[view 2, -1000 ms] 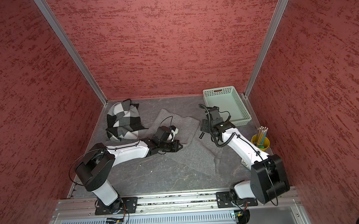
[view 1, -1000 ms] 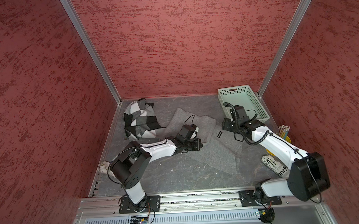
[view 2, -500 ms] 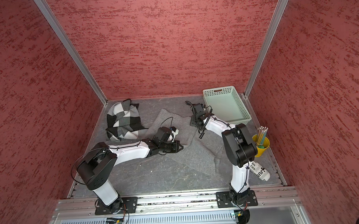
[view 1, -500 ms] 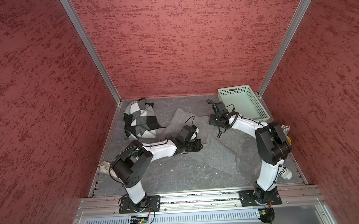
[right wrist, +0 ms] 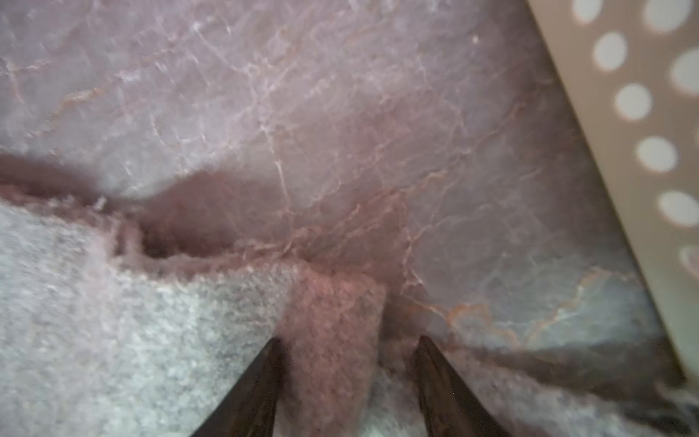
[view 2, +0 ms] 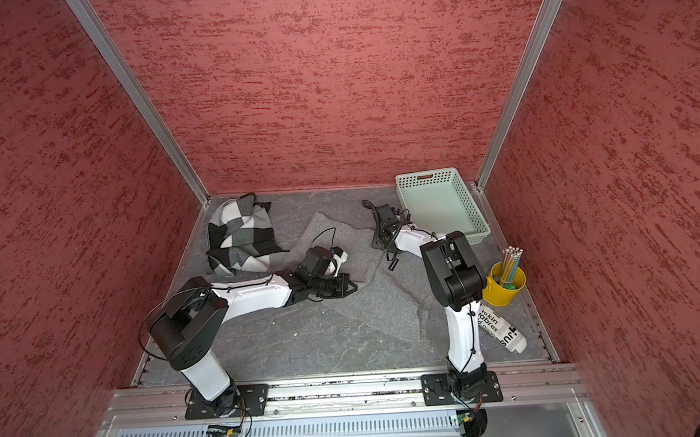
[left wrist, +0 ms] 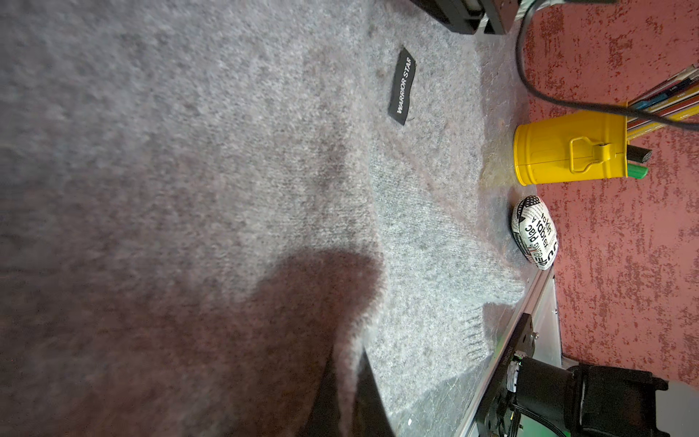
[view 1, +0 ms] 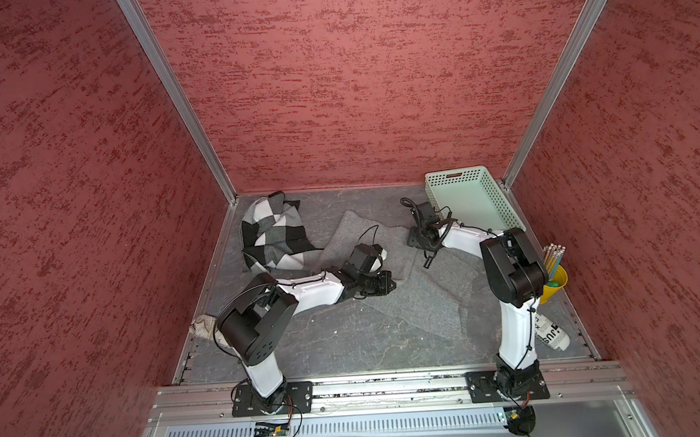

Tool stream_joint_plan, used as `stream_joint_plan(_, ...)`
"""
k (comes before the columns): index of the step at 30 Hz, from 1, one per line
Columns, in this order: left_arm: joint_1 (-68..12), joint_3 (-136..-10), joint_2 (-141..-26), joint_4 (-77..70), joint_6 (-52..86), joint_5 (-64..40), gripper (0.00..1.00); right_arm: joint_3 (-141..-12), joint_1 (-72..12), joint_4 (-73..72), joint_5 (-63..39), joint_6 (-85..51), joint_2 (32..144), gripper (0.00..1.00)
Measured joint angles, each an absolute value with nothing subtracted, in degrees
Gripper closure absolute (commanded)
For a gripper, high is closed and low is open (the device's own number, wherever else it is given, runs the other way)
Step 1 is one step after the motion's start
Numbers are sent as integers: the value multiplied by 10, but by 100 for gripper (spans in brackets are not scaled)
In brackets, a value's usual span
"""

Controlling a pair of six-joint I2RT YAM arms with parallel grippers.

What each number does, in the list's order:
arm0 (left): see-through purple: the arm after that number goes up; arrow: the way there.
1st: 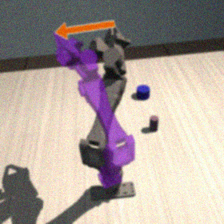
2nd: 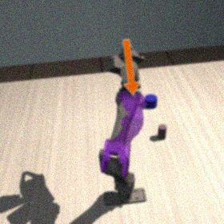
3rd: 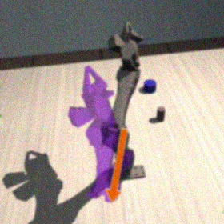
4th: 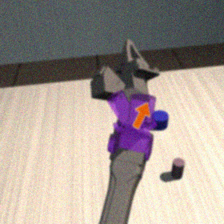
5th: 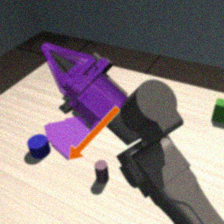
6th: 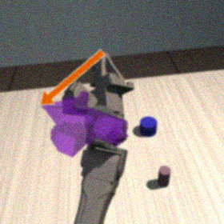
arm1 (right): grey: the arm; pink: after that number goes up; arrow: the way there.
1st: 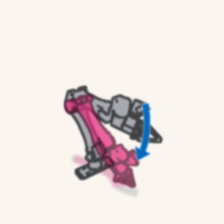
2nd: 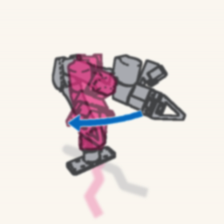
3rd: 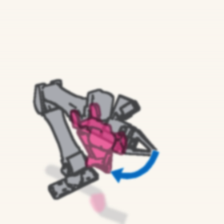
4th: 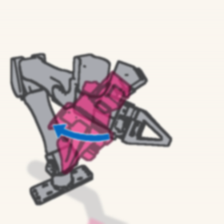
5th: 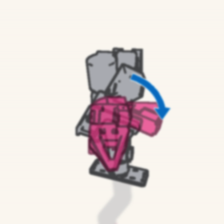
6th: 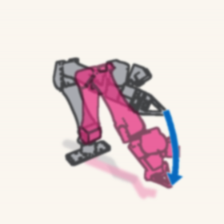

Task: Roll up the scarf and place it into the basket
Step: Fold the scarf at the center of the board.

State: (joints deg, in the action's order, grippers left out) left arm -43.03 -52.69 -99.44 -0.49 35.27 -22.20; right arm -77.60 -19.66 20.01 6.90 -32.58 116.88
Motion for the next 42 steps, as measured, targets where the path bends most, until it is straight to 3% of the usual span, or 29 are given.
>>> stream_joint_plan(6,-430,-527,-994,-5,352,-225,100,-788,-196,190,57,-317,1175,68)
stream_joint_plan(9,-430,-527,-994,-5,352,-226,100,-796,-196,185,50,-313,1181,84)
stream_joint_plan(11,-430,-527,-994,-5,351,-228,100,-802,-196,185,46,-309,1185,100)
stream_joint_plan(18,-430,-538,-989,23,321,-239,100,-818,-196,194,43,-294,1167,100)
stream_joint_plan(27,-486,-644,-916,120,249,-247,100,-790,-195,229,96,-273,981,100)
stream_joint_plan(34,-552,-703,-916,156,219,-253,100,-680,-177,250,136,-265,865,100)
stream_joint_plan(42,-607,-780,-1002,174,196,-261,100,-559,-118,273,149,-265,766,100)
